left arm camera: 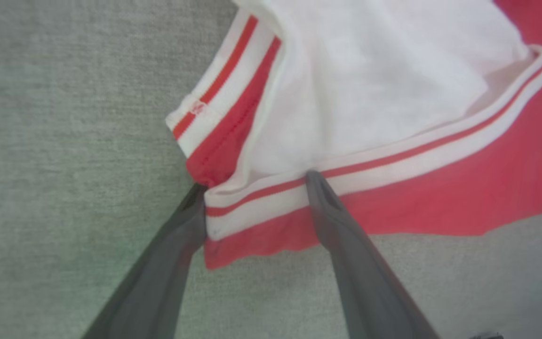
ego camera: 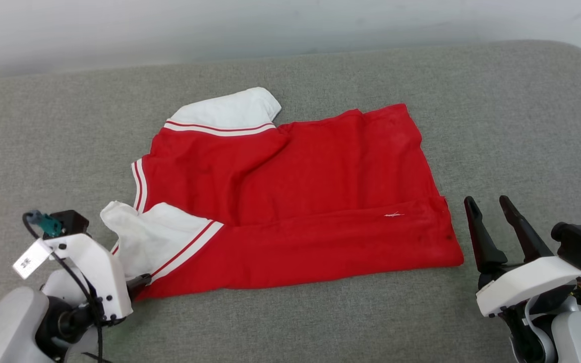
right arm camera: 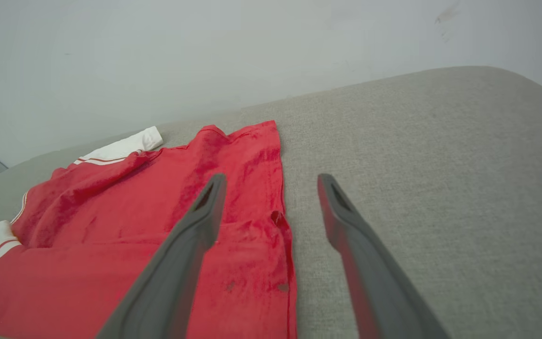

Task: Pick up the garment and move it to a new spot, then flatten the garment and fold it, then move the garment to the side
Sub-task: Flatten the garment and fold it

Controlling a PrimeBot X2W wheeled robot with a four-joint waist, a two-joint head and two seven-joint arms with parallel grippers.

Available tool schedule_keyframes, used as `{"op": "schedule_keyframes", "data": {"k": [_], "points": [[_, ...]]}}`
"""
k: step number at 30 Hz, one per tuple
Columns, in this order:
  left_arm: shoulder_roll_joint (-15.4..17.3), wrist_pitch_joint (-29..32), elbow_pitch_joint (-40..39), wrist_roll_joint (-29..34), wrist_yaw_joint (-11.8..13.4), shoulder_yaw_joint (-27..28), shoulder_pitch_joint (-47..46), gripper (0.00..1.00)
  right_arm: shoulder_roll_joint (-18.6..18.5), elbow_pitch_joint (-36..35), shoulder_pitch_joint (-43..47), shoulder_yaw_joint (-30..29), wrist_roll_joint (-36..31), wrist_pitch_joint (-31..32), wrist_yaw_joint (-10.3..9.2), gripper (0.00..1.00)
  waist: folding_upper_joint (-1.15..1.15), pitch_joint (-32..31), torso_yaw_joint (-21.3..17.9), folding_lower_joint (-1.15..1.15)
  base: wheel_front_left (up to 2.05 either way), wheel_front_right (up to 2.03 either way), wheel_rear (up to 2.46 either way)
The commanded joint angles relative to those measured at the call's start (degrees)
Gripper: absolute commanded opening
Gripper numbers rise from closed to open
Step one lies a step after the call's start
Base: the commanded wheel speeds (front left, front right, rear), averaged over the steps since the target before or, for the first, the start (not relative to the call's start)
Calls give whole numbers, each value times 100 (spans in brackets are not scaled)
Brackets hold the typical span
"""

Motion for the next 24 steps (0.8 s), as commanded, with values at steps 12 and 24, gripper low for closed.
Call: {"op": "schedule_keyframes", "data": {"k": [12,24], "points": [[-217,-123,-32,126,-151,-178,-213,0,-366,308,-227,-121,408,341,-5,100,0,-19,102,0,0,0,0],[95,-438,-1181,471,234,-41,-16,0,-1180,173,-374,92,1040,3386,-5,100,0,-63,352,0,0,0,0]]}}
